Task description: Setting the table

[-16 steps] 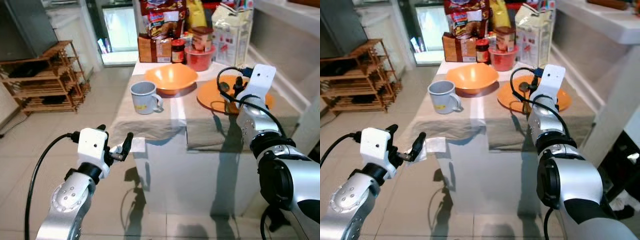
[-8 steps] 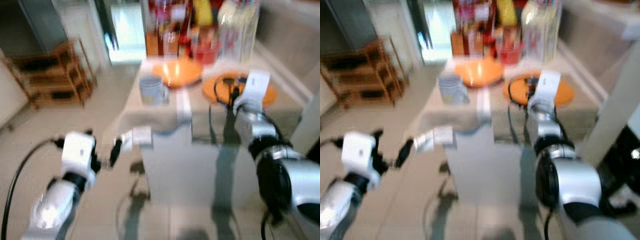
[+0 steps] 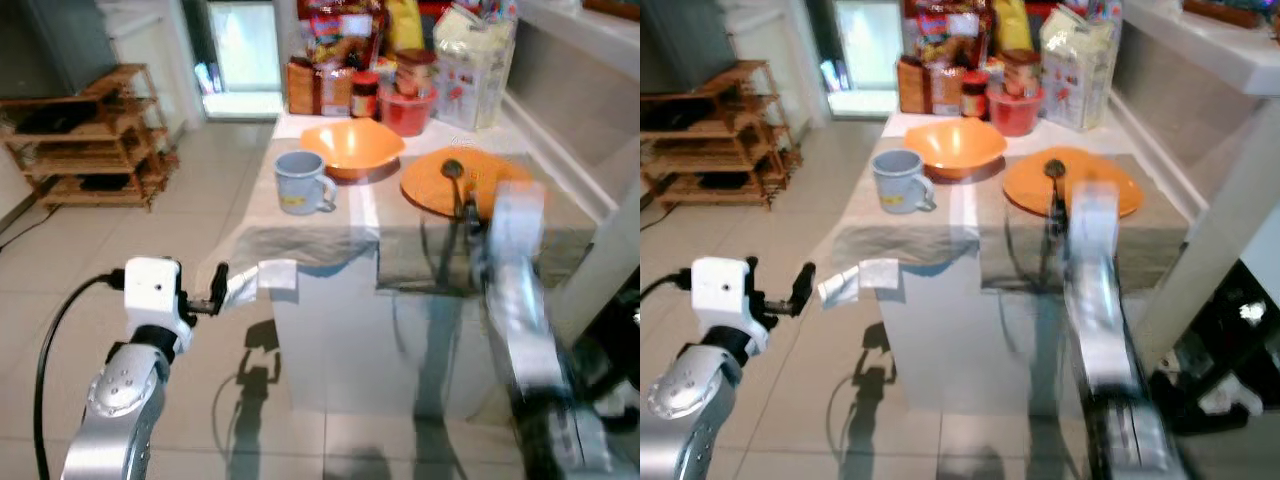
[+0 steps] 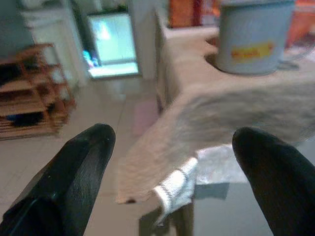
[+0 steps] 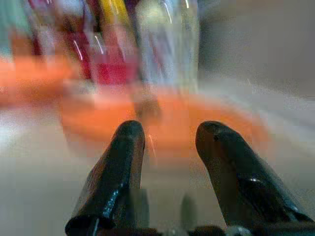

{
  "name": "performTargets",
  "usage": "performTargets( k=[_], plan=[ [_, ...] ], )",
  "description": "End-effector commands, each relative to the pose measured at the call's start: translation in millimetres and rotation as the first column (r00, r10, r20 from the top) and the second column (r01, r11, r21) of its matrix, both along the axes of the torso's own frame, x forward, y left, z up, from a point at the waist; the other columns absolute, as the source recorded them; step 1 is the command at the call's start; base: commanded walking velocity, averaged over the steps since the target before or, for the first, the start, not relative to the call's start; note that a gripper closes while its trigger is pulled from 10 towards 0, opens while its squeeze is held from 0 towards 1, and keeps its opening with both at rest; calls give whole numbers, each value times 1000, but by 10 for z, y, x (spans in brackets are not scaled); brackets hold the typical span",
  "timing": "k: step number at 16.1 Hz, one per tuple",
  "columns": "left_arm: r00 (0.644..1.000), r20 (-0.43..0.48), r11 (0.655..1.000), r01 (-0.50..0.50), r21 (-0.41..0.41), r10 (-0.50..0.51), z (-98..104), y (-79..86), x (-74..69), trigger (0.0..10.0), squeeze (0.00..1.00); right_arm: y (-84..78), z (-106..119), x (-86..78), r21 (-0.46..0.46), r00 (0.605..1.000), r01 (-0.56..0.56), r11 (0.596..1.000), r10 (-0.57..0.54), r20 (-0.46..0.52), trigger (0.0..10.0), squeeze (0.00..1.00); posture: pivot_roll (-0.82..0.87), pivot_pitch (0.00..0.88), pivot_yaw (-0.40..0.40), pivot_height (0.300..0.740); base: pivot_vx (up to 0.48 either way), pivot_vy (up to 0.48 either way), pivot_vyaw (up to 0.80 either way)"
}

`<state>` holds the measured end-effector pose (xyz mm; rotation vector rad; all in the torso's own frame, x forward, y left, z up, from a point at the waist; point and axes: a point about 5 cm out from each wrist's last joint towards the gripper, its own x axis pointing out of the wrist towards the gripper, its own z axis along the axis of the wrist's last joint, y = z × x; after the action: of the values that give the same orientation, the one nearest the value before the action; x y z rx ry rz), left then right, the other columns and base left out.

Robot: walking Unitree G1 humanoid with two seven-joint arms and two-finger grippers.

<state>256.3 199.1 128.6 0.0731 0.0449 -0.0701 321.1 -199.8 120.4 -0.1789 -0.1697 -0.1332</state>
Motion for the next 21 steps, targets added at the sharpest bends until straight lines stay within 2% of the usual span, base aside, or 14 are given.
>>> performTargets(
  k=[1, 2, 4, 5, 7, 10, 14, 19, 20, 21],
  plan=[
    [999, -9, 999, 43, 2, -43, -58, -74, 41, 10000, 0, 67, 138, -178, -17, 998, -38, 999, 39, 59, 10000, 0, -136, 0, 82, 740, 0, 0, 0],
    [997, -17, 997, 71, 2, -71, -100, -131, 76, 10000, 0, 92, 22, -401, -23, 998, -57, 998, 58, 20, 10000, 0, -159, 0, 87, 740, 0, 0, 0],
    [991, -25, 991, 130, -9, -130, -134, -257, 59, 10000, 0, 177, -105, -652, -38, 995, -103, 994, 103, -9, 10000, 0, -171, 0, 95, 740, 0, 0, 0],
    [988, -18, 989, 150, -13, -150, -137, -314, 28, 10000, 0, 263, -140, -728, -45, 991, -133, 990, 132, -29, 10000, 0, -169, 0, 94, 740, 0, 0, 0],
    [988, 11, 988, 152, -13, -152, -95, -372, -3, 10000, 0, 406, -63, -753, -15, 985, -167, 986, 167, -35, 10000, 0, -151, 0, 85, 740, 0, 0, 0],
    [994, 38, 995, 100, -27, -99, -59, -281, -12, 10000, 0, 425, -56, -706, -13, 984, -172, 985, 171, -56, 10000, 0, -126, 0, 81, 740, 0, 0, 0],
    [990, 64, 992, 124, -16, -123, 10, -295, 13, 10000, 0, 493, -11, -669, 2, 984, -170, 985, 170, -55, 10000, 0, -119, 0, 88, 740, 112, 0, 0],
    [977, 142, 987, 159, 14, -159, 165, -371, 34, 10000, 0, 407, 85, -665, -9, 994, -111, 994, 111, 6, 10000, 0, -129, 0, 95, 740, 478, 0, 0],
    [967, 173, 982, 184, 40, -189, 221, -418, 34, 10000, 0, 376, 124, -655, -21, 996, -88, 996, 89, 28, 10000, 0, -131, 0, 95, 740, 480, 0, 0],
    [937, 208, 959, 266, 95, -280, 312, -550, 40, 10000, 0, 327, 170, -628, -39, 997, -52, 998, 54, 55, 10000, 0, -133, 0, 96, 740, 480, 0, 0]
  ],
)
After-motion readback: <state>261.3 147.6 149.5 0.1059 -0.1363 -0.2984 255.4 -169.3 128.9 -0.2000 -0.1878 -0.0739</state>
